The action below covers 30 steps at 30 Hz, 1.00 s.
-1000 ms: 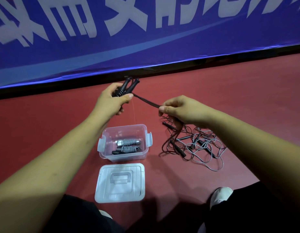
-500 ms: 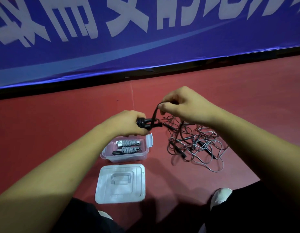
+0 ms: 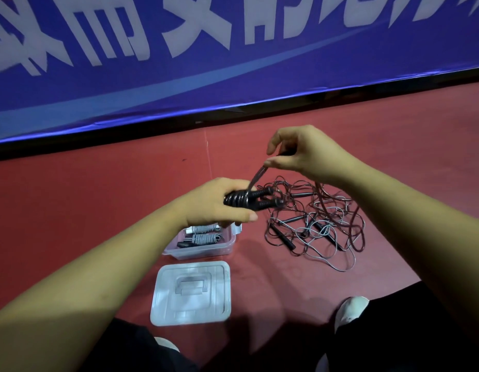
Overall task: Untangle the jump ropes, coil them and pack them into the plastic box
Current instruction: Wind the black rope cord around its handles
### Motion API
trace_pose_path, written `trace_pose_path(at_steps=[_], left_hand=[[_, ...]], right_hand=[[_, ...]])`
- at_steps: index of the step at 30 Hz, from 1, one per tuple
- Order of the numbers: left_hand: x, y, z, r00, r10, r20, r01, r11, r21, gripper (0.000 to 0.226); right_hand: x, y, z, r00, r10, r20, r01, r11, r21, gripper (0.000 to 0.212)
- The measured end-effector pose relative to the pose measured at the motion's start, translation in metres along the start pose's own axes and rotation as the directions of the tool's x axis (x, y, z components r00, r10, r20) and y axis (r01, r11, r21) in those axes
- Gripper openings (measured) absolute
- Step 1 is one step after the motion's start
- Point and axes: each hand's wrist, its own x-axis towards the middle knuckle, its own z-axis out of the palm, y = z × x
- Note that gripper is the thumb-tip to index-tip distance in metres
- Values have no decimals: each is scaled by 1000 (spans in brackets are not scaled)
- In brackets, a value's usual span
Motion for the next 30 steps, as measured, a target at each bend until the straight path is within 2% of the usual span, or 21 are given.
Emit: trace_pose_path(at_steps=[3,6,7,10,15,18,20,22,24,27,30], left_hand=[[0,2,-1,989,58,-133,-87,971,-224,28],[3,-1,-5,976,29,-218,-117,908,-403,56],[4,-3,-6,972,26,-235,-128,894,-429,58],[5,-6,-9,952,-1,-305,-139,889,-435,41],[10,-9,-11,901,-127,-415,-120,846,-519,23],[12,-9,-18,865,-245,-437,-140,719,-681,16],[12,-8,-23,863,-340,-373,-116,586,-802,21],[11,-7,-25,861,-388,-329,-80,535,-841,22],[12,-9,-24,843,-401,-358,-57,596,-801,17],[11,-13,-29,815,-371,-444,-1,767,-642,10],[7,-18,-36,807,-320,-497,202,939,-277,20]], right_hand=[[1,0,3,999,20,35,-19,1000,-18,16],[1,0,5,994,56,90,-54,998,-22,19],[0,1,5,991,68,114,-67,998,-17,19],[-1,0,6,979,100,179,-101,995,-2,17],[-2,-2,12,935,146,324,-168,985,40,10],[-7,-7,14,894,168,416,-231,967,105,11],[-8,-13,13,899,160,407,-263,941,212,15],[-8,-19,9,914,137,382,-242,940,242,19],[-9,-25,6,925,98,367,-194,952,235,23],[-9,-30,0,947,42,319,-87,988,127,22],[-4,-29,-3,970,13,243,-15,1000,4,21]])
